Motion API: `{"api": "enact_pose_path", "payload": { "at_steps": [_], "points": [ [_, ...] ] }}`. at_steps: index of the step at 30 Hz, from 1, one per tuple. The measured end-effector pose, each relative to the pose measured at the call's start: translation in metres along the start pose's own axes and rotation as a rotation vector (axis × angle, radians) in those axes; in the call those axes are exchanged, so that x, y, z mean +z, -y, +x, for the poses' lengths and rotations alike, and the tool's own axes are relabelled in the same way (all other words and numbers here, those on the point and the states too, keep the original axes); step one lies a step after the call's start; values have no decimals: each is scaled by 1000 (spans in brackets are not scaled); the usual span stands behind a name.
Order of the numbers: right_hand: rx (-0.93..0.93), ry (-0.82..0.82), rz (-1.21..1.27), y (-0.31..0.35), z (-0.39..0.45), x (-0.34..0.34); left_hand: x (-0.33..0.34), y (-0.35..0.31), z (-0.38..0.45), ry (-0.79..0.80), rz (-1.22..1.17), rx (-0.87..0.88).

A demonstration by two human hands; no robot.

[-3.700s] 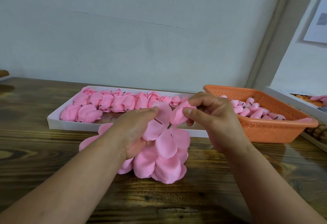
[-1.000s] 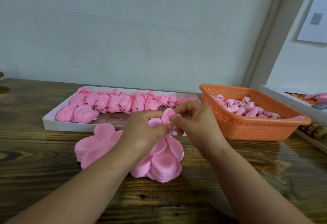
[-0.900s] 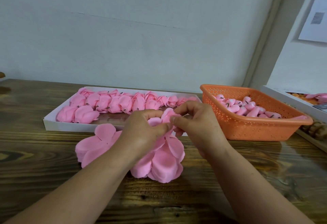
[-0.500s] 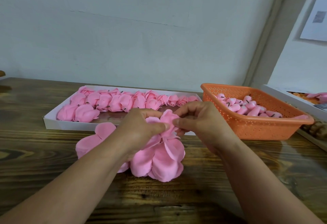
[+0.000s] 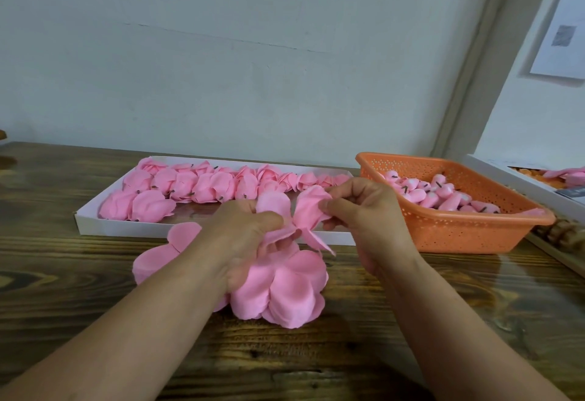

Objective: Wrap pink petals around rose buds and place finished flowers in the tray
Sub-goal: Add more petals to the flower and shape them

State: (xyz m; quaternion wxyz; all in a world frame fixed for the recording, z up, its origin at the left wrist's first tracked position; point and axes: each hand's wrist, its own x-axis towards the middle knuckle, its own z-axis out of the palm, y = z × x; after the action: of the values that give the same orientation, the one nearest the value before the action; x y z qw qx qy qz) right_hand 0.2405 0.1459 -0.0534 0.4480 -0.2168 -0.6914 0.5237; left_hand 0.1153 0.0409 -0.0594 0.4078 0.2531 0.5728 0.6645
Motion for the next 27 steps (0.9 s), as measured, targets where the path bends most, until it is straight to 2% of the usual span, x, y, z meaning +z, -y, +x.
{"api": "enact_pose_path", "payload": {
  "at_steps": [3, 9, 12, 17, 27],
  "points": [
    [-39, 41, -64, -1, -2, 4, 1, 7, 8, -160, 167, 73],
    [-164, 187, -217, 6, -7, 1, 3, 6, 6, -223, 345, 131],
    [-196, 237, -258, 9, -8, 1, 3, 7, 4, -189, 424, 190],
    [-197, 293, -333, 12, -10, 1, 3, 8, 0, -25, 529, 210],
    [-180, 277, -341, 10, -11, 6, 3, 8, -2, 54, 752, 376]
  ]
}}
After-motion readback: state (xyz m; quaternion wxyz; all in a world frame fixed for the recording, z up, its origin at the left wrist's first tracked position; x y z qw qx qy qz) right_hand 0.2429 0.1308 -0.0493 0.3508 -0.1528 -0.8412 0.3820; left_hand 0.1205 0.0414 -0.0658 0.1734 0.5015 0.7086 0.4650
